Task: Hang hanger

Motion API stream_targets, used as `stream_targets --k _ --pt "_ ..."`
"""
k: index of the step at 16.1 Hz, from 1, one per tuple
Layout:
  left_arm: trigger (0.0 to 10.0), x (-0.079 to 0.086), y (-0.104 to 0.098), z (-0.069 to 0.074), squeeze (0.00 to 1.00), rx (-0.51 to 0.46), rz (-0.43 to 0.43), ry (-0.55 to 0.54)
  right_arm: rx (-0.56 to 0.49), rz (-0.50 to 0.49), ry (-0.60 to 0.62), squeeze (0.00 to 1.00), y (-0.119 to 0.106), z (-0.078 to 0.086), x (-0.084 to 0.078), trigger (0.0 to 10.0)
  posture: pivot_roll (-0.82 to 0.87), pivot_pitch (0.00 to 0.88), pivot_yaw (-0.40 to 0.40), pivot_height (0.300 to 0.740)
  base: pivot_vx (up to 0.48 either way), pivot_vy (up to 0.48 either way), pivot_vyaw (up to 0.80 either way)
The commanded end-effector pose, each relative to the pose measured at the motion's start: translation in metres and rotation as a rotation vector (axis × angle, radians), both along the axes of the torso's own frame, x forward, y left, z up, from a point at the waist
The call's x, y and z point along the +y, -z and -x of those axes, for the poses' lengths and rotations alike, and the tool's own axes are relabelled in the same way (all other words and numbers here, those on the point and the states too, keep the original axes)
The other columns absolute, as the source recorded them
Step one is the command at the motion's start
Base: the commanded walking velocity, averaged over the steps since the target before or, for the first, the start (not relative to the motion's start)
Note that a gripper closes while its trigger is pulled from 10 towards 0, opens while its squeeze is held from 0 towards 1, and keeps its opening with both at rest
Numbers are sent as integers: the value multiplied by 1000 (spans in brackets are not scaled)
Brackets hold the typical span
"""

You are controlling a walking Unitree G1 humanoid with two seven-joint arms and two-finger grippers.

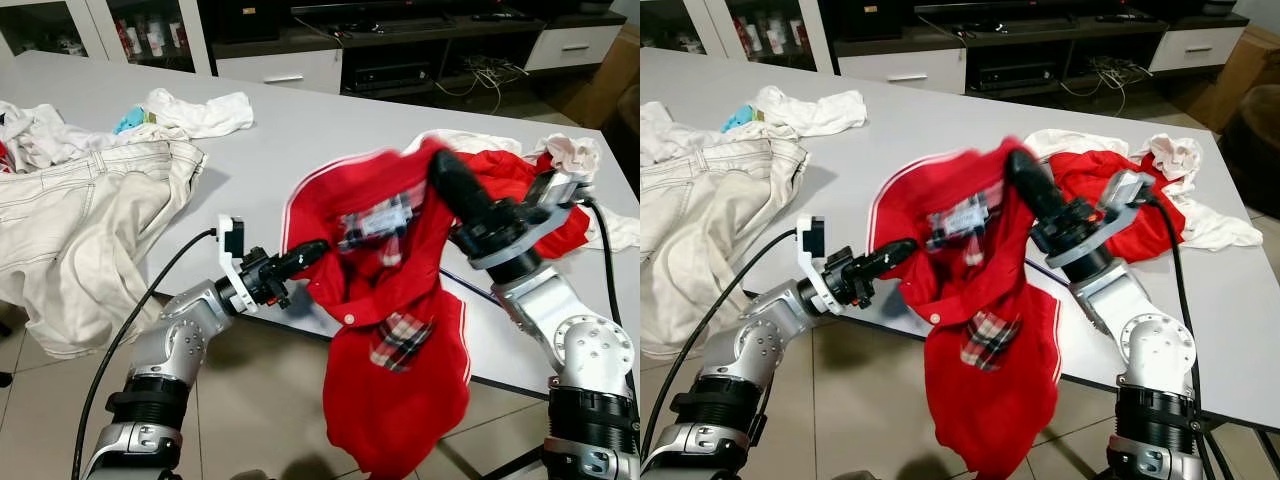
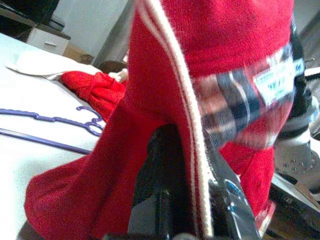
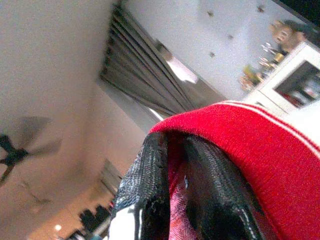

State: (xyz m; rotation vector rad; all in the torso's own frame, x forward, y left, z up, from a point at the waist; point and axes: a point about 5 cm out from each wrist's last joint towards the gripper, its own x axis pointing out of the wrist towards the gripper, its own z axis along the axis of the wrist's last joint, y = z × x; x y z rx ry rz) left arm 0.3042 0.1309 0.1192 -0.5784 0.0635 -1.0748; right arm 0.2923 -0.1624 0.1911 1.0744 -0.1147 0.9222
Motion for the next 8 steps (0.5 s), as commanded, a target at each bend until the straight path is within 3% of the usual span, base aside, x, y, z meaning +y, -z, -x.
stream_targets --k 1,4,5,8 --pt "0 1 -6 -3 0 -12 10 -3 18 67 29 0 6 -2 0 10000 -51 0 17 740 0 0 0" --pt "0 1 -6 -3 0 -9 15 -7 28 62 77 0 7 -6 -6 10000 -53 0 17 740 0 0 0" --pt "0 0 -6 -3 0 -6 24 -13 27 57 91 1000 6 -6 -9 10000 -55 0 18 740 0 0 0" --pt "0 1 -9 -6 0 0 59 -38 63 147 154 1000 15 -11 -11 10000 -58 0 16 740 0 0 0"
